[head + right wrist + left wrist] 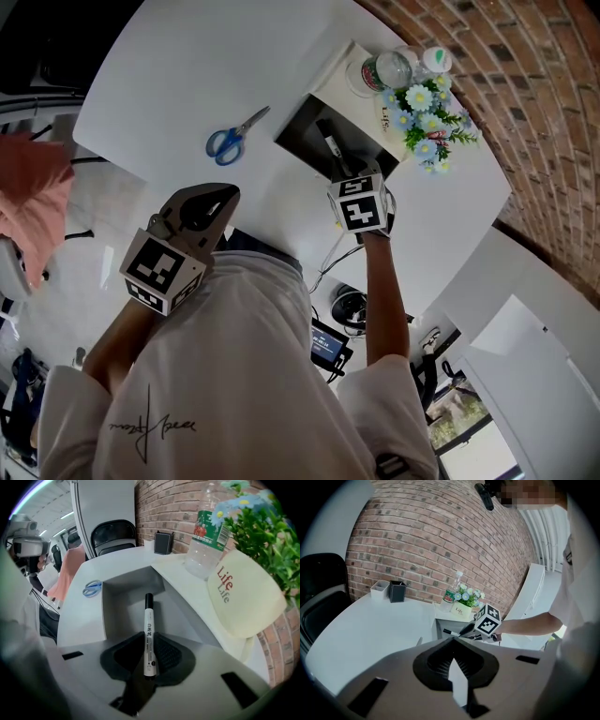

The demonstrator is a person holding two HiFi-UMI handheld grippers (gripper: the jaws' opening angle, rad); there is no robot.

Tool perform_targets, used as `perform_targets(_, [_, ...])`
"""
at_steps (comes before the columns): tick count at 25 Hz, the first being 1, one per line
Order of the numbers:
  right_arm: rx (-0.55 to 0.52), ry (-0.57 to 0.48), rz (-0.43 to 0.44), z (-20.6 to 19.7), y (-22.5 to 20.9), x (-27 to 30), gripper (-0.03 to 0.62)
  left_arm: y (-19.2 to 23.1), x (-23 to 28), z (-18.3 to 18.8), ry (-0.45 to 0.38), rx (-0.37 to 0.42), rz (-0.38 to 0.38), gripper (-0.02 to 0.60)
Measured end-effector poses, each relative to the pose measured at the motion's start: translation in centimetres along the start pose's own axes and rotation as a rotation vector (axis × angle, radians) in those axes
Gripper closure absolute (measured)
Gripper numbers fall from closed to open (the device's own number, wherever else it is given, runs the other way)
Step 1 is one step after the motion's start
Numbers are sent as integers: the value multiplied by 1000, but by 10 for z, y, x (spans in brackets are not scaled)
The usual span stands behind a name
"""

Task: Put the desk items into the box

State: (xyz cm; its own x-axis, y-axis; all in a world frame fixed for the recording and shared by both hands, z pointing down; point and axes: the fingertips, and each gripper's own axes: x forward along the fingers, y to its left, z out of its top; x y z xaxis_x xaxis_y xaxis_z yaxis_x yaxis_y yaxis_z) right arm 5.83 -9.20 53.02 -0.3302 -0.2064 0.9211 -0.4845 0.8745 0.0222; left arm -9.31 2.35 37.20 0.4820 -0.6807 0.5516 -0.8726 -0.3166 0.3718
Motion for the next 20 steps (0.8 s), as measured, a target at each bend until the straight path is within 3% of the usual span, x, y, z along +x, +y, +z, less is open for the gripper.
perform_targets(20, [8,30,-19,2,-2,2,496,1,-5,-1,-2,2,-2,577])
